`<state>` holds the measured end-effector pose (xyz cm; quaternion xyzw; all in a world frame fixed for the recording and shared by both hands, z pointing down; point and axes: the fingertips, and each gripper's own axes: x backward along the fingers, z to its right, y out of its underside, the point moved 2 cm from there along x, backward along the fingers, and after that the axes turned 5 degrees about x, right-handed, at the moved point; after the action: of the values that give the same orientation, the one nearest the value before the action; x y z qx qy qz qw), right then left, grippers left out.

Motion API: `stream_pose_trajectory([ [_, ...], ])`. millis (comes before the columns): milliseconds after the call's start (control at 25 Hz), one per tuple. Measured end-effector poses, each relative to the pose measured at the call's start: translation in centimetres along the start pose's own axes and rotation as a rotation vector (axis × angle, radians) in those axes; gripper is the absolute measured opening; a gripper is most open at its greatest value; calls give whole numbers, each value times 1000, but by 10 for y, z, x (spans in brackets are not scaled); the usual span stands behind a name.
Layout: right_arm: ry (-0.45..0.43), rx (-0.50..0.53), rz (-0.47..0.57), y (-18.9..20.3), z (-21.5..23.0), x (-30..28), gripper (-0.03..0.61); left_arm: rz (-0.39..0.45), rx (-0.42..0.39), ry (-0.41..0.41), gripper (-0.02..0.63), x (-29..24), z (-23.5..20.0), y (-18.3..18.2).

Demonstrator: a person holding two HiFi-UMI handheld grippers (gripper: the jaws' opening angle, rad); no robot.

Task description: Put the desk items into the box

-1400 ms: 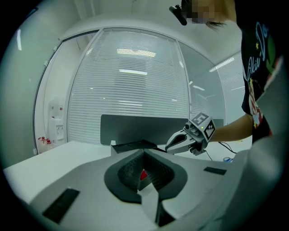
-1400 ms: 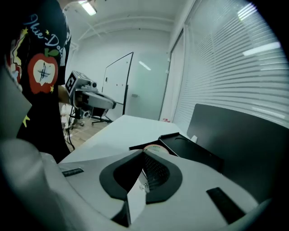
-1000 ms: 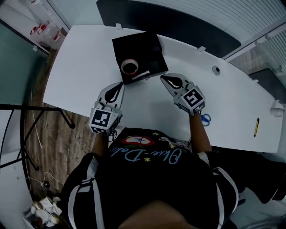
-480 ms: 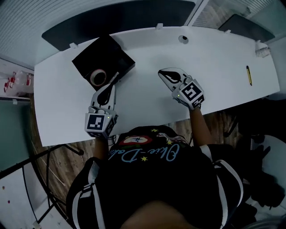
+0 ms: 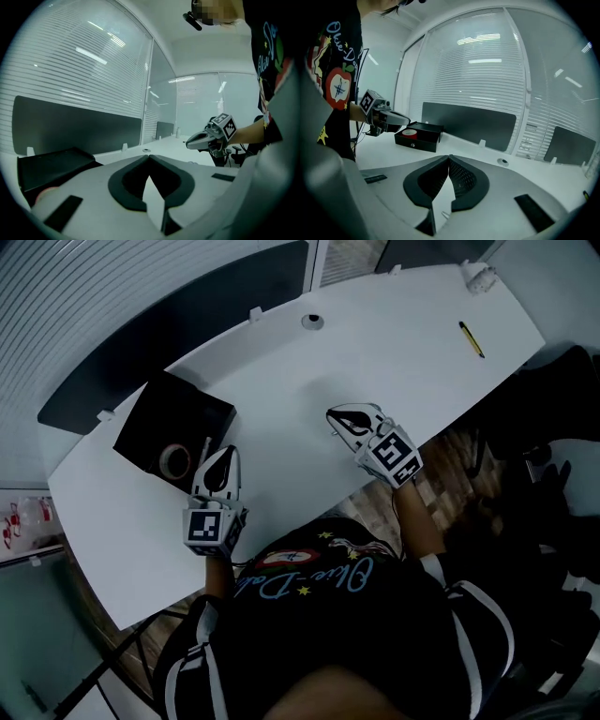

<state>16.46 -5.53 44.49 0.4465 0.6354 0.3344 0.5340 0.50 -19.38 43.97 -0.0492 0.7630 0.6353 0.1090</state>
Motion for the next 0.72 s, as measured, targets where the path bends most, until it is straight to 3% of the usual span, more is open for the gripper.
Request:
stream_pose_trajectory([
  [320, 159, -129, -36, 22, -22, 41, 2, -22, -1, 189, -3, -23, 23, 17],
  [480, 195, -181, -69, 34, -40, 63, 3, -51, 24, 217, -3, -25, 31, 30],
  [720, 245, -175, -90, 38, -44, 82, 3, -42, 78, 237, -3, -22, 36, 40],
])
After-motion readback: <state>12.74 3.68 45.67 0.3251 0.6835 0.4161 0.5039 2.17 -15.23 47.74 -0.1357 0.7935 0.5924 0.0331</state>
